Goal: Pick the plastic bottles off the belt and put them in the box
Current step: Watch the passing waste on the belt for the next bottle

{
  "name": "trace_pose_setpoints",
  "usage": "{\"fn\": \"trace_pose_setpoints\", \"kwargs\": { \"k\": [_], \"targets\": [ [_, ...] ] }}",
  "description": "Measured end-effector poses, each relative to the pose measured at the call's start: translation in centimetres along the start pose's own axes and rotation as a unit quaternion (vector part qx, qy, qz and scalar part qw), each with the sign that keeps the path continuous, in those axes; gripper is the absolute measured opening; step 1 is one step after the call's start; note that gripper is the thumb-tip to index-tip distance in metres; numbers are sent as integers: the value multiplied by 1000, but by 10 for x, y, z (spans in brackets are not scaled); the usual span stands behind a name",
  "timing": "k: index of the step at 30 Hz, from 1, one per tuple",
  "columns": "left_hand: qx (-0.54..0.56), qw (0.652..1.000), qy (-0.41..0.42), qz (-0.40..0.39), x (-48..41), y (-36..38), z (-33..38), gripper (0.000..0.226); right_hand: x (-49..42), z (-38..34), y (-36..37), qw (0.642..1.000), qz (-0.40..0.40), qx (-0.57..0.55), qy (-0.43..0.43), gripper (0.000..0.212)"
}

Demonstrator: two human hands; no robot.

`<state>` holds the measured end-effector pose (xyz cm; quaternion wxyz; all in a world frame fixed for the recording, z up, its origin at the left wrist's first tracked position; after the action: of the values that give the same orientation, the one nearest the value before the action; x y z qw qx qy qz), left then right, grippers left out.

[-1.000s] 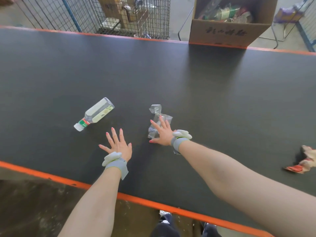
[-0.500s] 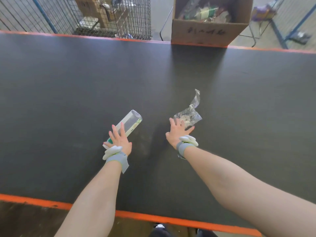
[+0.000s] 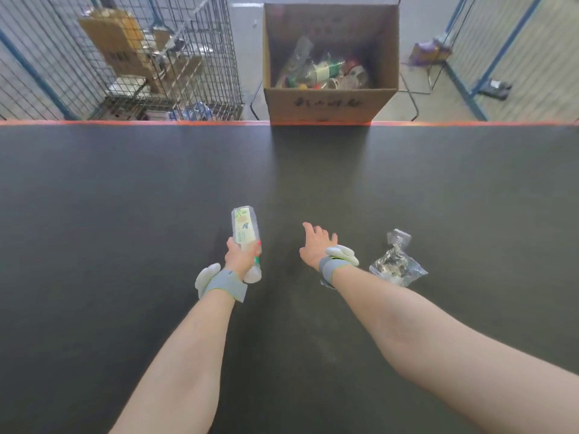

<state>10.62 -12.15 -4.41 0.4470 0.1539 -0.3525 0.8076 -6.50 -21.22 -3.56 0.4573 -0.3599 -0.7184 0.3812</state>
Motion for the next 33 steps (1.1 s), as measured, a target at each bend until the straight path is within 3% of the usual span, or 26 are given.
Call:
{"fn": "trace_pose_setpoints", "kwargs": {
  "k": [5,9,13,18,24,27,29,31,33],
  "targets": [
    [153,985,-40,-62,-86,32,124,70,-100,12,-72,998,39,-39,28,63],
    [241,965,66,-85,-141,27,285,63,-187,-6,-150,969,107,-219,47,64],
    [235,948,129,-170,-167,42,399,55,-258,-23,-220,946,160,-282,19,63],
    [268,932,121,-212,-181,88,388,89,-279,-11,-212,945,148,-290,28,65],
    [218,956,100,-172,-157,90,340,83,-252,3,-185,952,92,-280,85,71],
    [87,979,81,-165,-142,76,314,78,-227,-7,-185,959,67,-265,76,69],
    [-58,988,56,-134,-145,59,284,90,-205,-14,-182,969,48,-234,58,69],
    [-224,969,27,-97,-150,50,249,98,-179,-18,-176,979,38,-195,42,71],
    [-307,948,26,-77,-124,45,218,91,-151,-20,-161,985,23,-170,33,71]
  ]
}}
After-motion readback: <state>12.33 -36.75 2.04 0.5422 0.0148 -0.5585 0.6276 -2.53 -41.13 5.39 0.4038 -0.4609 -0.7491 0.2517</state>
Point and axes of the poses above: each hand's wrist, its own x-axis away from the middle knuckle, its own y-axis out of the palm, z = x × y, the point moved 2 cm from there along -x, towards the middle knuckle, and after that the axes turned 3 degrees about -x, right-handed, at the moved point
